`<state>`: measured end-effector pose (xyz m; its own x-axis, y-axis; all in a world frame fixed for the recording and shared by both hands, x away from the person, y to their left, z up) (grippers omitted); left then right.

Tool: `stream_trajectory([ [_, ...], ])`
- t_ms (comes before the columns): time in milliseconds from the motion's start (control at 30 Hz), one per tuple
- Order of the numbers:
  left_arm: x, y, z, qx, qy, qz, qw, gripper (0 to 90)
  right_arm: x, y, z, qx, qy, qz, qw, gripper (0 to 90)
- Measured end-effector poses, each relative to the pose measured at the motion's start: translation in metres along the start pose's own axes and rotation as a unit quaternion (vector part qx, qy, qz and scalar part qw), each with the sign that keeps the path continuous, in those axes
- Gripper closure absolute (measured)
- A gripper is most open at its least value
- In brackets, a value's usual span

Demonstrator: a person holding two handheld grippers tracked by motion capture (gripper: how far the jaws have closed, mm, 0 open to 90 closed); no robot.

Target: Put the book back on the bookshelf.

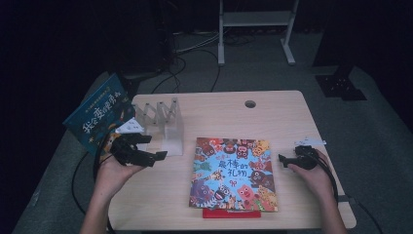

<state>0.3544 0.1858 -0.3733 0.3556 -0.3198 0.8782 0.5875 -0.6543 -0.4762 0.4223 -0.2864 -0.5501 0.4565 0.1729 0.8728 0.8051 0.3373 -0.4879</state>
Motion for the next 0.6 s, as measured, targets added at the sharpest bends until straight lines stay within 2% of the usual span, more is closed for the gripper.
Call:
stream_trajectory([
  [100,-0.012,0.012,-0.002,0.007,0.010,0.015,0.9998,14.6,0.000,0.001,0.000,0.002,-0.001,0.001,1.0000,16.6],
  [200,-0.026,0.025,-0.004,0.012,0.006,0.021,0.9997,11.2,0.001,0.001,0.000,0.005,-0.003,0.002,1.0000,16.2],
  [333,-0.042,0.039,-0.008,-0.003,0.006,0.028,0.9996,11.1,0.001,0.001,0.000,0.005,-0.003,0.002,1.0000,16.3],
  [433,-0.049,0.048,-0.009,-0.007,0.010,0.033,0.9994,9.7,0.000,0.001,0.001,0.001,0.000,0.002,1.0000,17.3],
  [600,-0.058,0.058,-0.008,-0.015,0.008,0.035,0.9992,6.1,0.000,-0.005,0.004,0.003,0.001,-0.008,1.0000,34.0],
])
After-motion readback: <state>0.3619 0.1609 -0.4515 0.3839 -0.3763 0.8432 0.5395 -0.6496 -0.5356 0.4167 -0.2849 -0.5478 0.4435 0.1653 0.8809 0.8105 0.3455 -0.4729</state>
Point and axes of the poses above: each handheld gripper's, and its own axes: y roughly forward along the jaws, x roughly out of its top, z roughly to its left, the point moved 7 cm from there along y, roughly forward along the jaws, and after that the axes turned 13 degrees about -z, right-handed, at the moved point
